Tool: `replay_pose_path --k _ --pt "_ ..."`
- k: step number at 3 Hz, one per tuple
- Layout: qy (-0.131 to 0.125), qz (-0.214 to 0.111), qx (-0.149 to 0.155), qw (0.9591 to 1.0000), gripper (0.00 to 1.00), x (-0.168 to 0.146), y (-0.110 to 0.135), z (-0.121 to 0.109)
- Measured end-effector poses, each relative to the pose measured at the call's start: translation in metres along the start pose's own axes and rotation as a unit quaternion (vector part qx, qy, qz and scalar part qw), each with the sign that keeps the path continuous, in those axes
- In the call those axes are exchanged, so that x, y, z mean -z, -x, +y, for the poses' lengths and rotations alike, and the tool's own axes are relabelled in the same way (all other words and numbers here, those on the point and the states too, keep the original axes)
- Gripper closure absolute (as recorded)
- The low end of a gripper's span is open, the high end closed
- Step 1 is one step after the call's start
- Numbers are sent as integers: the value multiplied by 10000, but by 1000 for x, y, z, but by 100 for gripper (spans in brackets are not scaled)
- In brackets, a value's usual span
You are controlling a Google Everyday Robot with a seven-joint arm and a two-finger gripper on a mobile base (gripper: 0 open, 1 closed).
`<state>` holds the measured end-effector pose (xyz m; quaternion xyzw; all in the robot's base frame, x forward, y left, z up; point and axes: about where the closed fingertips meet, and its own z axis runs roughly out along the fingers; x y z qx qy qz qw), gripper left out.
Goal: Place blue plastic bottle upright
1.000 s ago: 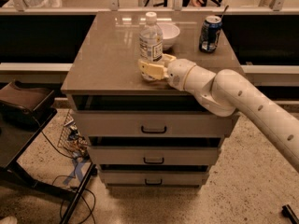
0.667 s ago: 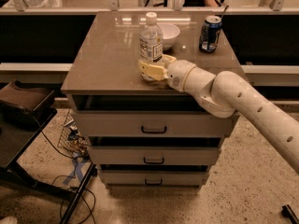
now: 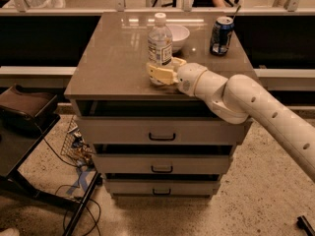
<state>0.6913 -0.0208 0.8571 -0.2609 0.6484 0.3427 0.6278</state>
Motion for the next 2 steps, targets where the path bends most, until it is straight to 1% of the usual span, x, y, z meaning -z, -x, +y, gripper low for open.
replay_pose_path --k 1,2 --pt "1 0 0 10000 20 0 0 0" --pt "6 0 0 10000 0 -1 0 1"
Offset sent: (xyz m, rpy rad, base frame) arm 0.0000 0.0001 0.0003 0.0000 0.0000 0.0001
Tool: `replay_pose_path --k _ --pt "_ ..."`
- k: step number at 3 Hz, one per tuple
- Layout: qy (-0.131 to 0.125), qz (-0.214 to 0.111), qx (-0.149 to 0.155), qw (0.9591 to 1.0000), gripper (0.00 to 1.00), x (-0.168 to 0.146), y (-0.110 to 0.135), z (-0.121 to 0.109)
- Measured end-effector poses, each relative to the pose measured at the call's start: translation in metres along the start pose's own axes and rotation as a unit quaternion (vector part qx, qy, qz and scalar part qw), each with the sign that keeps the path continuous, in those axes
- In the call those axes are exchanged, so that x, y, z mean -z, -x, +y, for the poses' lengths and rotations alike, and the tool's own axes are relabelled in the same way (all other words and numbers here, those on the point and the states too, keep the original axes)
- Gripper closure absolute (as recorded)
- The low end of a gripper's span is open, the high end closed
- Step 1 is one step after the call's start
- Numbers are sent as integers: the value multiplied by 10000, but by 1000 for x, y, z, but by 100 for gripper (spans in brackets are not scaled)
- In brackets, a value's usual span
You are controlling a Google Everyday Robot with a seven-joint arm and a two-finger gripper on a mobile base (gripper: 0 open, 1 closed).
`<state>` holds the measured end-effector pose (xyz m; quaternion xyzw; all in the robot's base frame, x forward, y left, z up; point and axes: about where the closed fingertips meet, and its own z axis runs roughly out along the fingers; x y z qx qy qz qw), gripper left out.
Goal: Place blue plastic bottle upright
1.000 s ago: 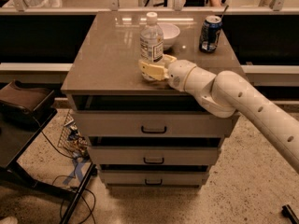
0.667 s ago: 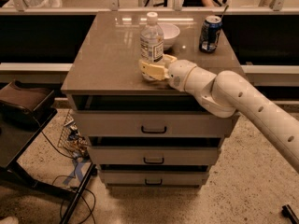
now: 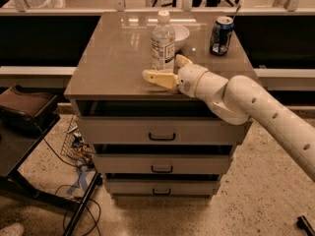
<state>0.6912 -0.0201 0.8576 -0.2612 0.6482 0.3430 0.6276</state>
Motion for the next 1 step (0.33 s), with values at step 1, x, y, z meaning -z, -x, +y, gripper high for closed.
replay_pose_path --k 1 --pt "0 0 0 10000 0 0 0 0"
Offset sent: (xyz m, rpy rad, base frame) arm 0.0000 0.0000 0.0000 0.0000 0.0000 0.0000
